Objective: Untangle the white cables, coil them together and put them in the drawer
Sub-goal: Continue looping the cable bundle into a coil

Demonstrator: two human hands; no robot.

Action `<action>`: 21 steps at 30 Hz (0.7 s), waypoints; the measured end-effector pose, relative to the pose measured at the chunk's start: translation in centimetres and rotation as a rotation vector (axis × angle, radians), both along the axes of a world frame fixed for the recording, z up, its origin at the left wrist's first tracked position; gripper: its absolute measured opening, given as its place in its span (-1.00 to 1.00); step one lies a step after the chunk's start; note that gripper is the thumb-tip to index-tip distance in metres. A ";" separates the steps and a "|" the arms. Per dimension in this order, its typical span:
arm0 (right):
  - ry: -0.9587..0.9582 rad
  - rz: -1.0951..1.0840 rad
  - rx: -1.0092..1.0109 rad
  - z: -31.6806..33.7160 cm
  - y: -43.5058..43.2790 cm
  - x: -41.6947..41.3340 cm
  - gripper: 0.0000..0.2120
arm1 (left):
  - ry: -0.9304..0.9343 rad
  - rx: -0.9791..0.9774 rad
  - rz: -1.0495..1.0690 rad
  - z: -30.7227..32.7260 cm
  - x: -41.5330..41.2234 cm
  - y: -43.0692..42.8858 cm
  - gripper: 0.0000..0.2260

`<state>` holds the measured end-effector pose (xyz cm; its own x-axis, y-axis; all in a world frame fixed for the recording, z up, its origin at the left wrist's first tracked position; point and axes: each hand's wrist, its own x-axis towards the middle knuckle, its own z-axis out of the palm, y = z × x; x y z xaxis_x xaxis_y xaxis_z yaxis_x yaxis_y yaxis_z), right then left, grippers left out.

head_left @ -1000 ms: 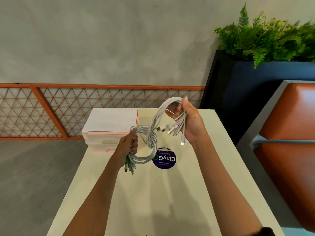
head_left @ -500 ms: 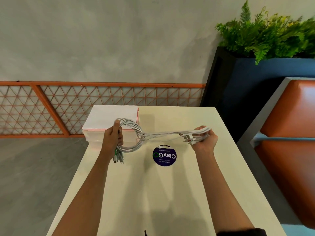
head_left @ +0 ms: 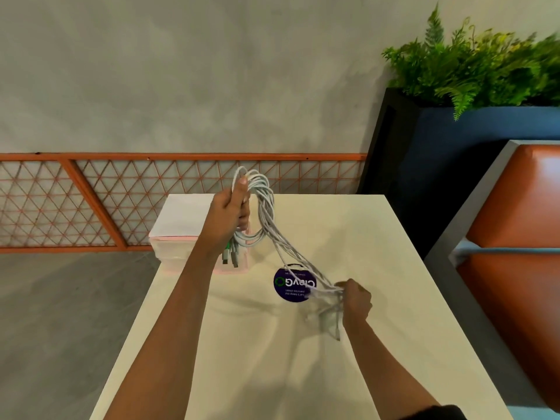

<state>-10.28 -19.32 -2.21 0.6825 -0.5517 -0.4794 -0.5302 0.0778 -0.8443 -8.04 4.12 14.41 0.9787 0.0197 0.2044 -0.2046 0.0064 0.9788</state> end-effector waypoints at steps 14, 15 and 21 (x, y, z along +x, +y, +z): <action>-0.288 0.939 -0.075 13.5 7.5 3.5 -0.56 | 0.022 0.047 -0.070 1.0 0.6 -1.6 -0.63; -0.255 0.931 -0.217 13.7 7.5 3.5 -0.51 | 0.041 0.061 -0.065 0.9 0.6 -1.3 -0.63; -0.138 0.776 -0.722 14.3 6.8 4.0 -0.34 | 0.238 -0.010 -0.199 -0.9 1.0 1.0 -0.65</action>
<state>-6.23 -12.56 12.05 0.9923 -0.0654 -0.1049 -0.1162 -0.7823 -0.6119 -7.00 5.08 13.50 0.9839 -0.1763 -0.0305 0.0368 0.0328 0.9988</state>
